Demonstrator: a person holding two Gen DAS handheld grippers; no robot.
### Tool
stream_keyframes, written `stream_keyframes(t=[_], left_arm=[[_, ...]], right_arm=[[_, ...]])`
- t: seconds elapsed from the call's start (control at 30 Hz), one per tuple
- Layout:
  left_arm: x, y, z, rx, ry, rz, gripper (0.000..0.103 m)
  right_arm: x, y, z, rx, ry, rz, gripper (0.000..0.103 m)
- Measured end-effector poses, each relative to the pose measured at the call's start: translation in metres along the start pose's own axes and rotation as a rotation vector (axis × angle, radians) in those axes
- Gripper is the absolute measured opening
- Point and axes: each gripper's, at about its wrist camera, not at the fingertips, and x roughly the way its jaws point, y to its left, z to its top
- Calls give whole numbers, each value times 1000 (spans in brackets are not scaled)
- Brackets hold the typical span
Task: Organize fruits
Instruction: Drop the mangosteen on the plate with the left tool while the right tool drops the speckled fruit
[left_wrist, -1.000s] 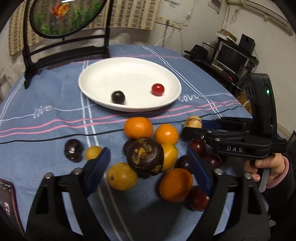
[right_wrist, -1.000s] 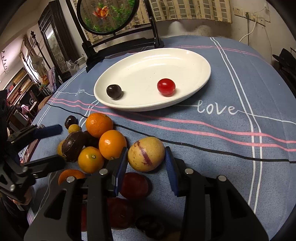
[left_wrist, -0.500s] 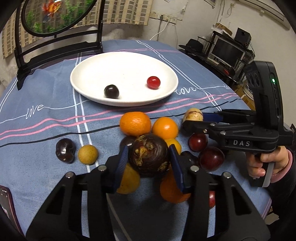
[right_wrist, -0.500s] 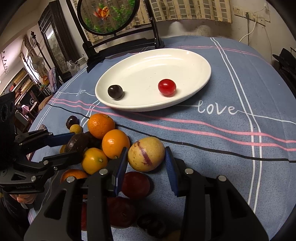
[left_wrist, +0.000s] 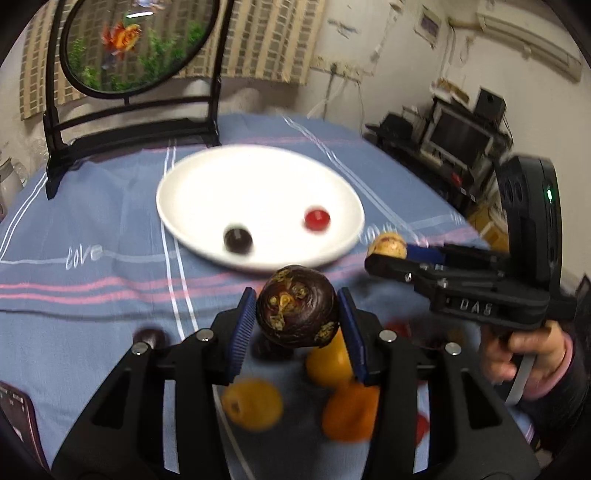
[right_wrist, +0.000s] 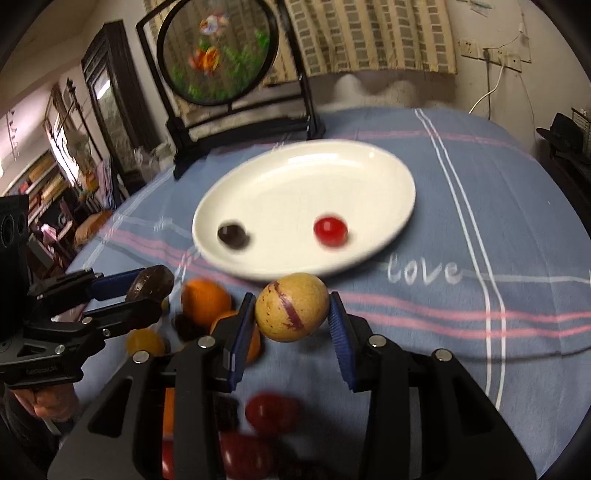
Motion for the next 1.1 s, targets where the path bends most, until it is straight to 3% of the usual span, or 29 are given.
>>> stream_keyframes(t=[0.17, 0.4, 0.43, 0.47, 0.5, 0.57, 0.7, 0.8, 1.1], left_arm=[[22, 17, 36, -42, -40, 59, 46], [69, 49, 64, -135, 25, 112, 46], [72, 51, 65, -147, 33, 116, 51], [70, 52, 64, -155, 30, 118, 58], [67, 53, 65, -166, 21, 122, 72], [55, 51, 66, -169, -10, 130, 80], [28, 48, 61, -167, -36, 124, 86], [8, 49, 49, -160, -57, 166, 91], [-23, 72, 15, -202, -83, 251, 93]], right_arm=[[22, -1, 31, 23, -54, -30, 41], [60, -1, 46, 61, 33, -20, 41], [64, 0, 46, 60, 46, -25, 45], [65, 1, 46, 61, 51, -25, 48], [64, 2, 46, 61, 50, -23, 53], [58, 3, 48, 58, 46, -15, 54], [35, 10, 42, 22, 29, 6, 54], [24, 13, 32, 34, 47, 37, 54], [35, 31, 4, 13, 183, 81, 54]])
